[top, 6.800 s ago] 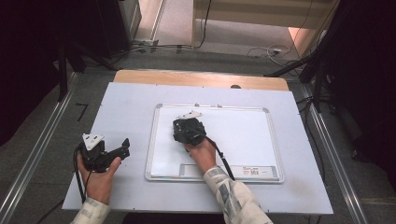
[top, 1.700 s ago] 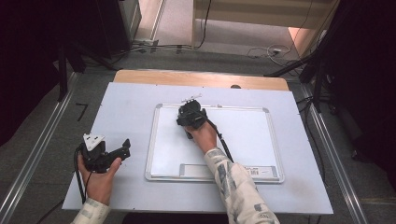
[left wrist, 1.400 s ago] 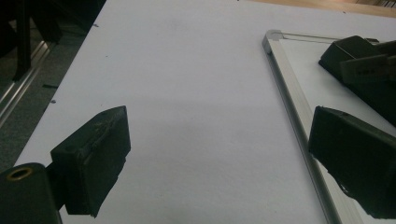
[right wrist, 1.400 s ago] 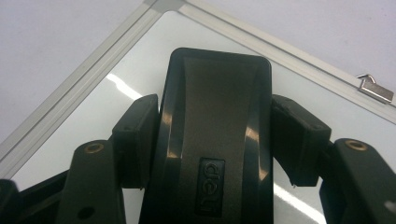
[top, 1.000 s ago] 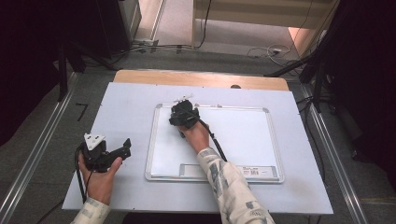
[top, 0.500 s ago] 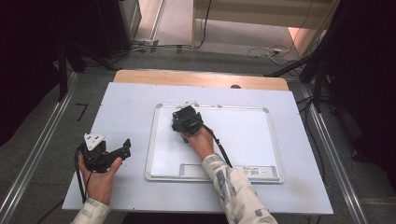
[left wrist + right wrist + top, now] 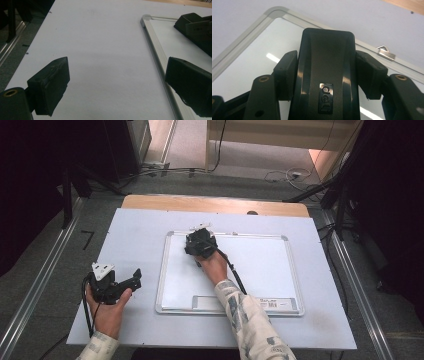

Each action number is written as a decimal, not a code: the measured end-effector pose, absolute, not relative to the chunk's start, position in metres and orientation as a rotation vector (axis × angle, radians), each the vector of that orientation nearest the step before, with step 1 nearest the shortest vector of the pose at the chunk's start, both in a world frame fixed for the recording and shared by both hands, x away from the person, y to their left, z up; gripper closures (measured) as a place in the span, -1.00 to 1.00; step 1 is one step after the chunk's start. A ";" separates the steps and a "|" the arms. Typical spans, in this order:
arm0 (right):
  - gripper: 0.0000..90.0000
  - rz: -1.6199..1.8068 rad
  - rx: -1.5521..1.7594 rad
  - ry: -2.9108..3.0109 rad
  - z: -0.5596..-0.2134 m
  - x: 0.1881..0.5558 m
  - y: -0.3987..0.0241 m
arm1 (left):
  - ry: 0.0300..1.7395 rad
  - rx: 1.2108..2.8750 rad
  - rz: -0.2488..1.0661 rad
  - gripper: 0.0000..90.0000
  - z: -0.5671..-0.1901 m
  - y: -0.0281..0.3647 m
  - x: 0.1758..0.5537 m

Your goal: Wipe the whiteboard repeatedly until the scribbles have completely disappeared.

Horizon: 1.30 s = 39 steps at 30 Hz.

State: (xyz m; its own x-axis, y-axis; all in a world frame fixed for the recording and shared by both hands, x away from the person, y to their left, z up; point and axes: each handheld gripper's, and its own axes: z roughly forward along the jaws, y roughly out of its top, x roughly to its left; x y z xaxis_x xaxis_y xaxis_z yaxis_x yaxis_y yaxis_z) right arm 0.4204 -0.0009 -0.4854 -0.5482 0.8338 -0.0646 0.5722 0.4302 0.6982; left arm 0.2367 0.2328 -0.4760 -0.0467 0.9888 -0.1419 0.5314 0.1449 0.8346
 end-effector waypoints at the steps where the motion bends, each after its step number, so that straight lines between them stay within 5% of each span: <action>1: -0.18 0.888 1.187 2.296 -0.485 0.418 0.001 | 1.678 1.482 0.777 -0.86 -0.476 0.233 0.237; 18: -0.19 0.926 1.099 2.337 -0.487 0.369 0.004 | 1.682 1.472 0.789 -0.86 -0.475 0.232 0.235; 39: -0.19 1.035 1.142 2.290 -0.454 0.363 -0.022 | 1.682 1.475 0.794 -0.86 -0.475 0.232 0.234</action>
State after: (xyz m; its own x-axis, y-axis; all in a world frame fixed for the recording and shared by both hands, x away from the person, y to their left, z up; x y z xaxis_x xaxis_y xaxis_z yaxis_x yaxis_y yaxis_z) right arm 0.3626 -0.0223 -0.4535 -0.5978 0.8016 -0.0096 0.5224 0.3986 0.7538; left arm 0.2343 0.2320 -0.4749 -0.0557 0.9893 -0.1346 0.5244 0.1436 0.8392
